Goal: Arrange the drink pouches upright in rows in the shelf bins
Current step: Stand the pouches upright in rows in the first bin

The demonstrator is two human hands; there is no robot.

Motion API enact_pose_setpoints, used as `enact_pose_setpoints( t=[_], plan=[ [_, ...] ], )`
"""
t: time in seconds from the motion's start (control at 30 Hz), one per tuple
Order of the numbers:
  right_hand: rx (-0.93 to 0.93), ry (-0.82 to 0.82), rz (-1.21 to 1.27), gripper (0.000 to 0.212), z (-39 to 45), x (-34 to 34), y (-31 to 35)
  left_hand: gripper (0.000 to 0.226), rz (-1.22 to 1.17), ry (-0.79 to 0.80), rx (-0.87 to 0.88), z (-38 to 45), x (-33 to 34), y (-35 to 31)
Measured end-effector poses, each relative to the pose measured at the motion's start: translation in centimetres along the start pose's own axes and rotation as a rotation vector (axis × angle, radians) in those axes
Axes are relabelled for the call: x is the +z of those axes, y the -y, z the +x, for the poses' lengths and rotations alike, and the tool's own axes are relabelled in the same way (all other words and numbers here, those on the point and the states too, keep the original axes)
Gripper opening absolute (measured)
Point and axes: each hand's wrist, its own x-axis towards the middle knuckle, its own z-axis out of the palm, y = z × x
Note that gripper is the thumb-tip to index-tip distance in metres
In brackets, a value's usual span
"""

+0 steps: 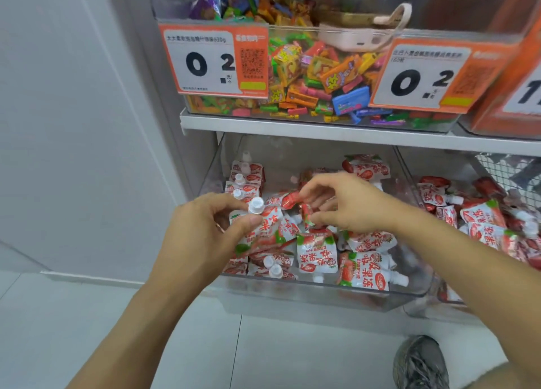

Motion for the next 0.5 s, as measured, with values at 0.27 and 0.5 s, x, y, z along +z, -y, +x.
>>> enact_pose_setpoints(
  t=[0.27, 0.5],
  plan=[
    [-0.033, 0.188, -0.383, 0.066, 4.5, 3.5, -0.8, 0.012, 0.052, -0.111, 0.065, -0.1, -0.6, -0.2],
    [0.057, 0.321, -0.399, 0.101, 7.1, 4.2, -1.2, 0.019, 0.036, -0.111, 0.058, 0.0, -0.7, 0.6]
  ],
)
